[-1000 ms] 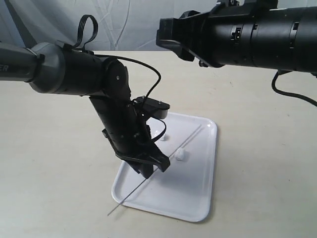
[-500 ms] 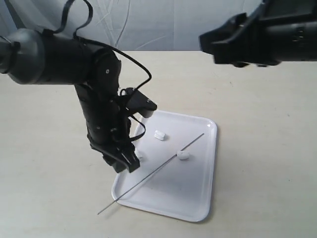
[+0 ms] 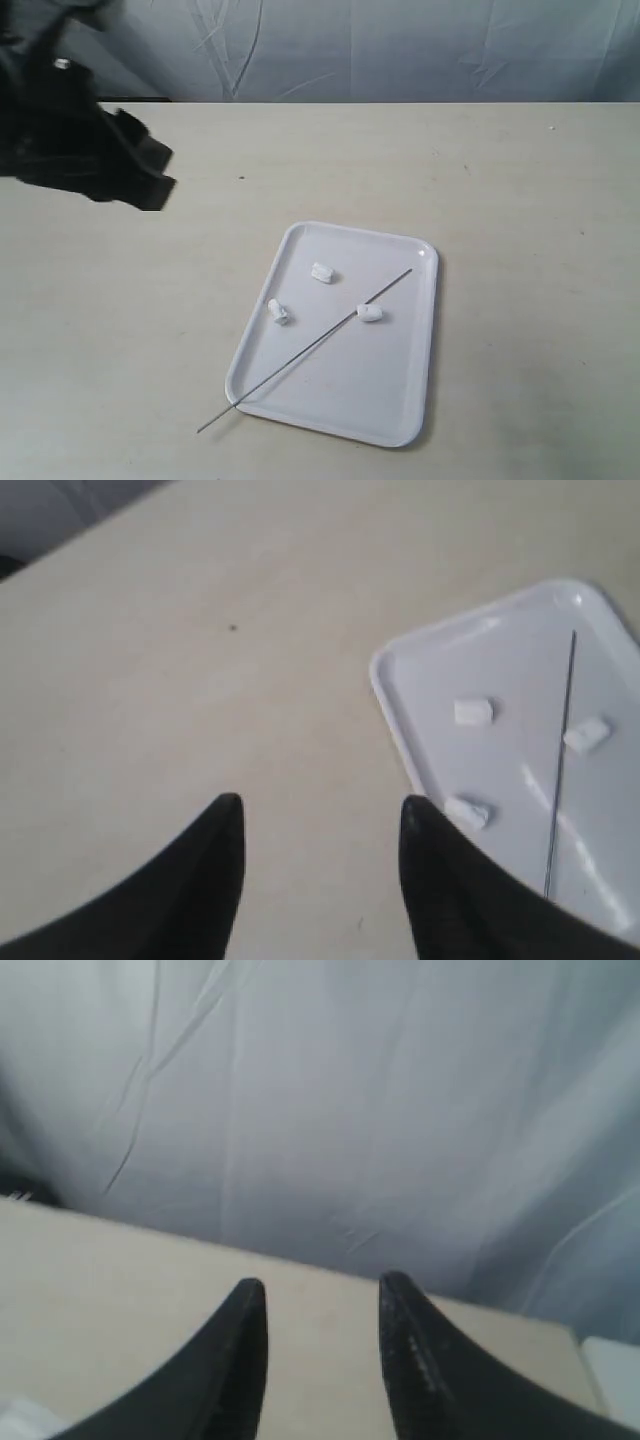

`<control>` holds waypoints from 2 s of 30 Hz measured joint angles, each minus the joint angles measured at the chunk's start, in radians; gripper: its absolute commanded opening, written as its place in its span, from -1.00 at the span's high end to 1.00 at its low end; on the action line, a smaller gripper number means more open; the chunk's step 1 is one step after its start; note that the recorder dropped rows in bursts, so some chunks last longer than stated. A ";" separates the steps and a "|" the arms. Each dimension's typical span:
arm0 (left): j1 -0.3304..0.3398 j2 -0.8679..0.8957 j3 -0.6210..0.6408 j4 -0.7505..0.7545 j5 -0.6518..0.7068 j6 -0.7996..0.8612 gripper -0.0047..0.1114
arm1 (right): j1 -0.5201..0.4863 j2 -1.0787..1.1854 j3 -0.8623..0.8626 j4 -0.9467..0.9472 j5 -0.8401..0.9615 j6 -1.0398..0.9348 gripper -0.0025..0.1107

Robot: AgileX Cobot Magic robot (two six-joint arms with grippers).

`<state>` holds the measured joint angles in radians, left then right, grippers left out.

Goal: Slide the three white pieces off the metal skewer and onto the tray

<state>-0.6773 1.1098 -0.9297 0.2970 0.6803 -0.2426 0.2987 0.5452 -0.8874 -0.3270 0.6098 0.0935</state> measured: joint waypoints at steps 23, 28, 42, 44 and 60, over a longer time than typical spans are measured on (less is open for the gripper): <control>0.000 -0.634 0.573 0.340 -0.419 -0.138 0.11 | -0.004 -0.374 0.618 -0.394 -0.320 0.477 0.31; 0.000 -0.634 0.589 0.344 -0.405 -0.138 0.11 | -0.004 -0.374 0.618 -0.395 -0.311 0.478 0.31; 0.050 -0.666 0.590 0.346 -0.432 -0.138 0.11 | -0.004 -0.374 0.618 -0.397 -0.304 0.481 0.31; 0.138 -0.696 0.590 0.346 -0.485 -0.138 0.11 | -0.022 -0.389 0.618 -0.397 -0.304 0.482 0.31; 0.708 -1.105 0.766 0.163 -0.456 -0.449 0.11 | -0.283 -0.540 0.648 -0.398 -0.362 0.482 0.31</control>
<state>0.0306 0.0050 -0.1639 0.4601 0.2242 -0.6916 0.0152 0.0055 -0.2394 -0.7250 0.2481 0.5753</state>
